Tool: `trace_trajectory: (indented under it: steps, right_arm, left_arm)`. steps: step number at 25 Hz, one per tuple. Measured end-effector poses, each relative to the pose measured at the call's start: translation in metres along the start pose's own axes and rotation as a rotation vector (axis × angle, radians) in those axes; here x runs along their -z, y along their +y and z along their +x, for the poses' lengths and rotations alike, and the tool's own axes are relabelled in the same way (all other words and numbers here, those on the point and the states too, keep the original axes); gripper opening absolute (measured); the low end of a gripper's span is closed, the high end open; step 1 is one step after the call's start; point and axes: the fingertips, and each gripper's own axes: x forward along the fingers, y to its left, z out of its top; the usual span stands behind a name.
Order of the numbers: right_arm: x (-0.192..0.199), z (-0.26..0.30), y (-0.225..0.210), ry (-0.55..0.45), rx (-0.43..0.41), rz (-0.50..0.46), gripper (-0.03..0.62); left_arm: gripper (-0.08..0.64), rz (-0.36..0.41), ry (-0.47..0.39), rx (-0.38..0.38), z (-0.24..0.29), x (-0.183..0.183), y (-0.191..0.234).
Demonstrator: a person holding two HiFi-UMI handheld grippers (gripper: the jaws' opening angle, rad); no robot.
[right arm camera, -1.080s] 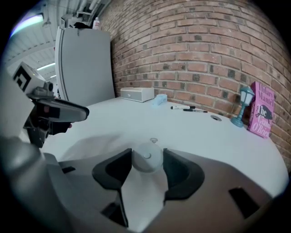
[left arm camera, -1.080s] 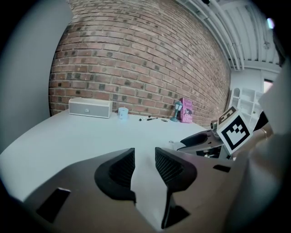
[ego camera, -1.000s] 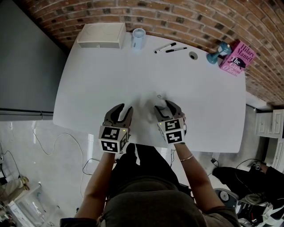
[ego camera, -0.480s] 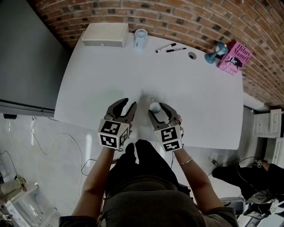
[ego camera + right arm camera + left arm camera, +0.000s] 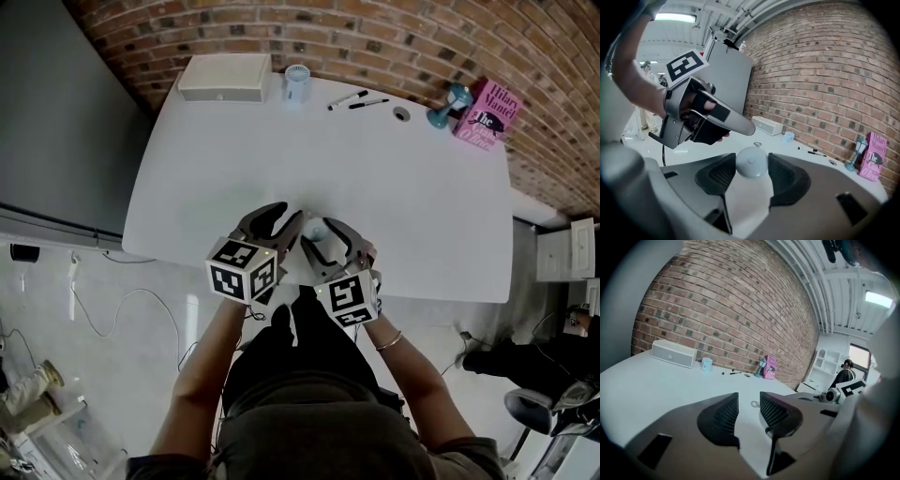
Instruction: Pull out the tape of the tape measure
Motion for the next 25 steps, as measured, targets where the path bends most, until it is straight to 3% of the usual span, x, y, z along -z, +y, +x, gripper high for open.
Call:
trace_trajectory:
  steps: [14, 18, 25]
  right_arm:
    - [-0.015, -0.016, 0.017, -0.042, 0.054, -0.061, 0.221]
    - [-0.013, -0.018, 0.017, -0.035, 0.059, -0.059, 0.221]
    - [-0.006, -0.019, 0.018, -0.016, 0.051, -0.051, 0.221]
  left_arm:
    - [0.143, -0.105, 0.059, 0.186, 0.000, 0.006, -0.023]
    - [0.138, -0.104, 0.076, 0.208, 0.001, 0.007, -0.026]
    - [0.068, -0.088, 0.077, 0.202, 0.003, 0.010, -0.029]
